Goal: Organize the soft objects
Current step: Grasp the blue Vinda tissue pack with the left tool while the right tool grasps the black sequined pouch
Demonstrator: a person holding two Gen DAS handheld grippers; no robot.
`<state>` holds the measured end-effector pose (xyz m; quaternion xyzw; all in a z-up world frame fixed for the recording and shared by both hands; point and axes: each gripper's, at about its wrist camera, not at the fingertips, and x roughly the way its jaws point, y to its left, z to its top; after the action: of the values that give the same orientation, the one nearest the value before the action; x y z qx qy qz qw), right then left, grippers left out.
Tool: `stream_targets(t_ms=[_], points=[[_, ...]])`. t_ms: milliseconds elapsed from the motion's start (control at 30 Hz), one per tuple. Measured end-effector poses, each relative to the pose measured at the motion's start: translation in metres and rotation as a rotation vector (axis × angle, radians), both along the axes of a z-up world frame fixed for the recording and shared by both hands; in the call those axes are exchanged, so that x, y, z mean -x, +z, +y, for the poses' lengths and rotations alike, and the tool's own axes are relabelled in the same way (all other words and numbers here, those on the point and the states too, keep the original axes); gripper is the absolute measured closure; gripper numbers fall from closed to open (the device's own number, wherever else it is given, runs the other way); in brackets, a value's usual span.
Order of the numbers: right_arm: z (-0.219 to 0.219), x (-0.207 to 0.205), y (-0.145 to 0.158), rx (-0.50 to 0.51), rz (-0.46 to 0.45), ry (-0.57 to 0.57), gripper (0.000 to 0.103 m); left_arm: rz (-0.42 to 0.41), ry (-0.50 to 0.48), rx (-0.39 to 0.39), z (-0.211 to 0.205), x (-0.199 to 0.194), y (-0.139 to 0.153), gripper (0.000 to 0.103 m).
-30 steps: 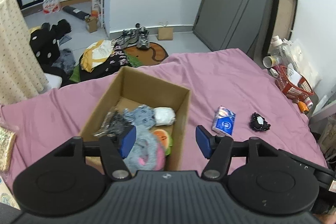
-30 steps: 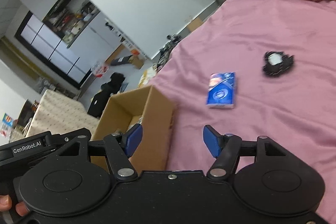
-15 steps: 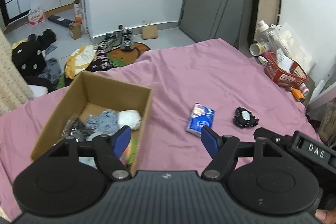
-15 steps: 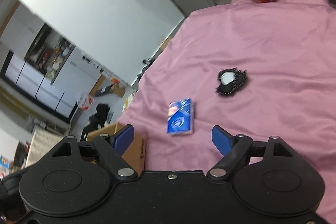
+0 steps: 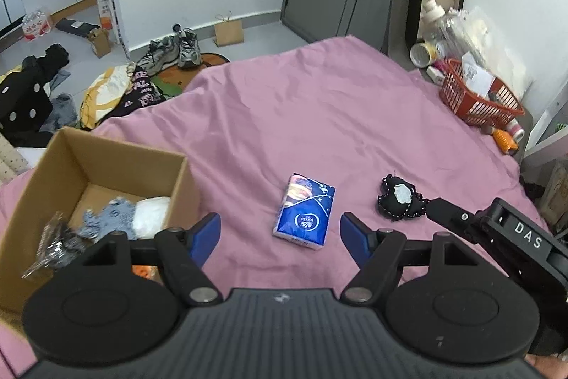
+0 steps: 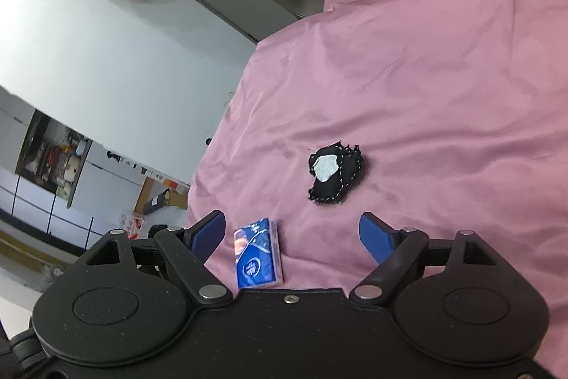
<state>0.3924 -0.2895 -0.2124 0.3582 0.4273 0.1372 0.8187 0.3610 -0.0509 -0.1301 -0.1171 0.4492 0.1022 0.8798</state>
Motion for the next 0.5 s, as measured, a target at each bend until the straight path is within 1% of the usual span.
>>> stream_targets(t_ms=[167,300,500], points=[[0.002,-0.012,-0.011,-0.017,0.019,-0.024,0.021,0.049,-0.026,-0.001,-0.005,-0.025,-0.022,0.030],[0.001,-0.021,-0.024,-0.027,0.039,-0.044,0.021,0.090,-0.037,0.017,-0.008,-0.044,-0.045,0.030],[0.000,-0.037,-0.047,-0.051,0.094,-0.096,0.024,0.130,-0.063,0.034,-0.013,-0.067,-0.071,0.030]])
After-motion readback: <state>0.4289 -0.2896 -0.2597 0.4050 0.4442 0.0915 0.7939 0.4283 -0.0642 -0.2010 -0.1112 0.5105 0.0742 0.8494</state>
